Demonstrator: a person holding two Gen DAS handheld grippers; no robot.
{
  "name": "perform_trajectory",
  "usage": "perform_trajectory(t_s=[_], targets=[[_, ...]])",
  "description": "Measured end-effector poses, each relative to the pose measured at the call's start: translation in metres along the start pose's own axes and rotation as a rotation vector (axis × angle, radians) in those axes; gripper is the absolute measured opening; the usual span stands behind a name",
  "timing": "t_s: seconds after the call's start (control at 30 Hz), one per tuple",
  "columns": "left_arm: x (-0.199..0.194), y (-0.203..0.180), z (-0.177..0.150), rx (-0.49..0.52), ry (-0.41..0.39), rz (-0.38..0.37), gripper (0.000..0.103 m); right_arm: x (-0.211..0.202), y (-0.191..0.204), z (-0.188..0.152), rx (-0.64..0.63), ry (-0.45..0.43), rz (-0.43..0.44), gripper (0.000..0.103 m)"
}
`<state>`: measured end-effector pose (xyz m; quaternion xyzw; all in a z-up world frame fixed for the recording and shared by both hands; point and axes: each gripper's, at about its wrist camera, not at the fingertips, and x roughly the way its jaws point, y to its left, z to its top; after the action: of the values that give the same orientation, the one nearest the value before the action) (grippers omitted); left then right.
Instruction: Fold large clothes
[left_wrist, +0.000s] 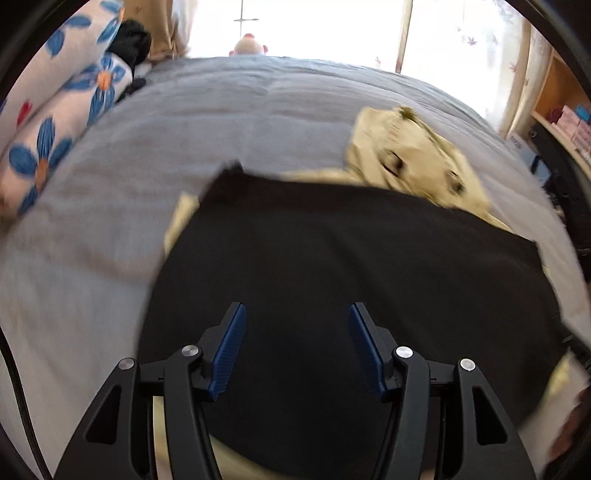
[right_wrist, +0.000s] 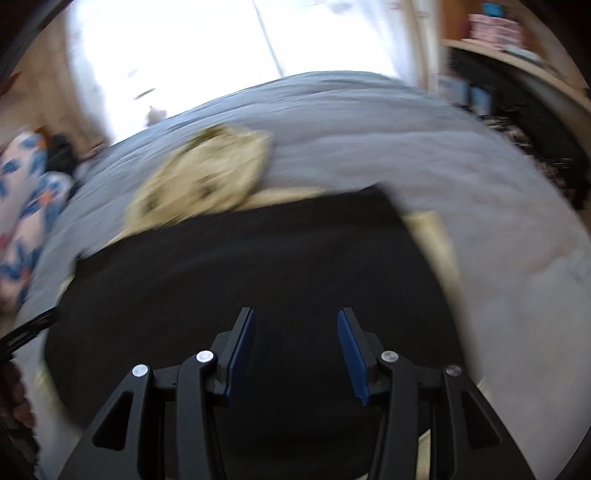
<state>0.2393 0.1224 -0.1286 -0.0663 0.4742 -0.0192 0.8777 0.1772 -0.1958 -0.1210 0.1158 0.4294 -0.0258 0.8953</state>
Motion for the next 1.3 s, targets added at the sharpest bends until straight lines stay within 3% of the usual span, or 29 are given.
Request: perform_trajectory(t_s=[0.07,0.23,0.33,0.43,0.63,0.8,0.9,1.3], targets=[[-0.009,-0.009,-0.023,-0.016,0.015,-0.033,0.056,-0.004,0.027,-0.021,-0.029,0.019,0.061,0.046],[-0.021,-0.035,-0.072,-0.003,0.009,-0.050,0.056,-0.012,0.076,-0.063,-0.149,0.021,0.111,0.047],[-0.016,-0.043,-0.085,0.013,0.009,-0.014,0.056,-0.002,0.080,-0.074,-0.163,0.046,0.089,0.047],[-0.010,-0.043,-0.089,0.021,0.007,0.024,0.056,0.008,0.060,-0.079,-0.103,0.086,0.076,0.047],[-0.007,-0.023,-0.088,0.016,0.002,0.102,0.056,-0.006,0.004,-0.077,-0.006,0.057,-0.029,0.046],[-0.007,0.015,-0.086,-0.057,0.013,0.148,0.060,-0.014,-0.061,-0.075,0.117,0.058,-0.204,0.046],[-0.007,0.038,-0.085,-0.107,0.020,0.159,0.061,-0.020,-0.095,-0.078,0.215,0.059,-0.187,0.046],[-0.003,0.047,-0.083,-0.127,0.032,0.174,0.061,-0.018,-0.089,-0.082,0.170,0.071,-0.258,0.047]])
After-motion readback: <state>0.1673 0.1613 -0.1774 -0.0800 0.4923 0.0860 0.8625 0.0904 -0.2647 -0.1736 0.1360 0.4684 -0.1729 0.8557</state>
